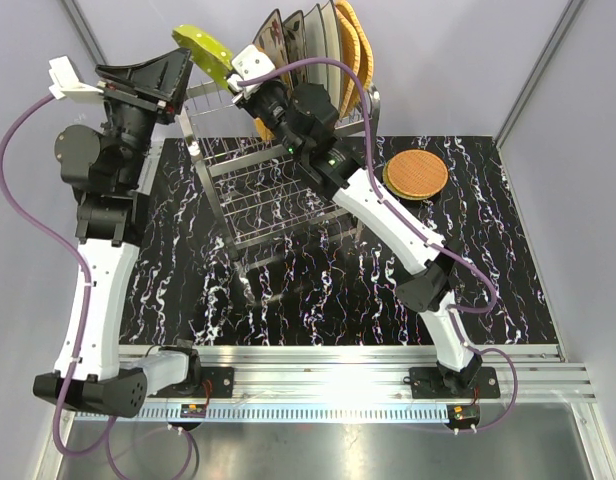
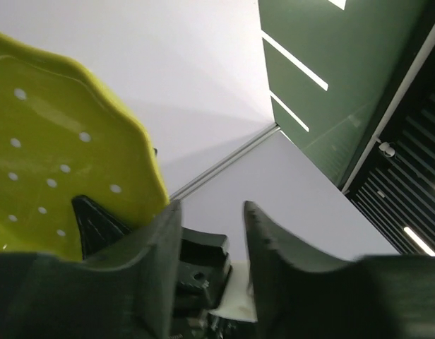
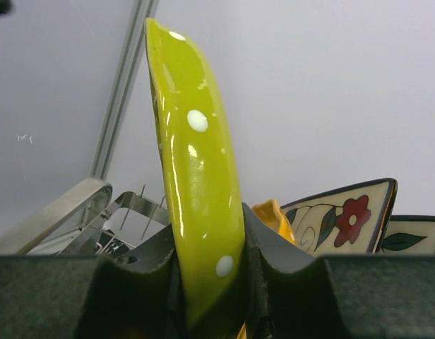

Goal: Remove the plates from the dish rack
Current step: Pass the plate from the left arm to the right, then place the plate on the table

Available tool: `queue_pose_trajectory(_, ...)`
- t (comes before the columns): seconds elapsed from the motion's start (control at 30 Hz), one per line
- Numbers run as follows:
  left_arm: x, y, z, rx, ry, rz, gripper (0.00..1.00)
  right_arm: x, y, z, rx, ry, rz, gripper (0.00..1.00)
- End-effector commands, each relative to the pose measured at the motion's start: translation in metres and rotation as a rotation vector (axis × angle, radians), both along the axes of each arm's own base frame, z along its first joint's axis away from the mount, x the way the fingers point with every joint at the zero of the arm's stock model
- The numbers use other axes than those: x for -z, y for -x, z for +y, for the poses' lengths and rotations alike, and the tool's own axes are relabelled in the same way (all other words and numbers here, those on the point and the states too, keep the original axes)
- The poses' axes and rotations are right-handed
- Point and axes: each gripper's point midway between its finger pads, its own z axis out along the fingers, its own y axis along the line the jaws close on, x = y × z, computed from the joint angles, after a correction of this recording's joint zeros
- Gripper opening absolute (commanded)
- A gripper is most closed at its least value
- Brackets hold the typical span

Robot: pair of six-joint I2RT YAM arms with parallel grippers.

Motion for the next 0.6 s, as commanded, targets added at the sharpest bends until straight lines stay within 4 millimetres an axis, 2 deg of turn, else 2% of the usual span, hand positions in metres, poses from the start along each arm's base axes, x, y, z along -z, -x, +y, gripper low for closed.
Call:
queue_pose_trajectory(0.0,-0.025,0.030,0.000,0.015,-0.009,-0.109,0.52,-0.105,0.038,-0.048,0.006,-0.237,-0.231,0.00)
queue_pose_trajectory(0.03,-0.025,0.031,0.000,0.012,-0.012,-0.112,0.62,-0.108,0.039,-0.050,0.005,-0.241,-0.236,0.00)
queue_pose_trajectory(0.2,-0.025,0.044,0.002,-0.015,-0.053,-0.118,0.83,-0.126,0.054,-0.059,-0.026,-0.272,-0.265,0.00)
queue_pose_trajectory(0.4,-0.015,0.059,0.005,-0.071,-0.152,-0.121,0.91,-0.148,0.078,-0.078,-0.081,-0.327,-0.256,0.00)
queue_pose_trajectory(0.5,-0.001,0.059,0.007,-0.101,-0.216,-0.089,0.94,-0.155,0.088,-0.087,-0.102,-0.344,-0.246,0.00)
queue_pose_trajectory(0.57,0.002,0.068,0.008,-0.112,-0.250,-0.092,0.95,-0.160,0.093,-0.093,-0.112,-0.351,-0.246,0.00)
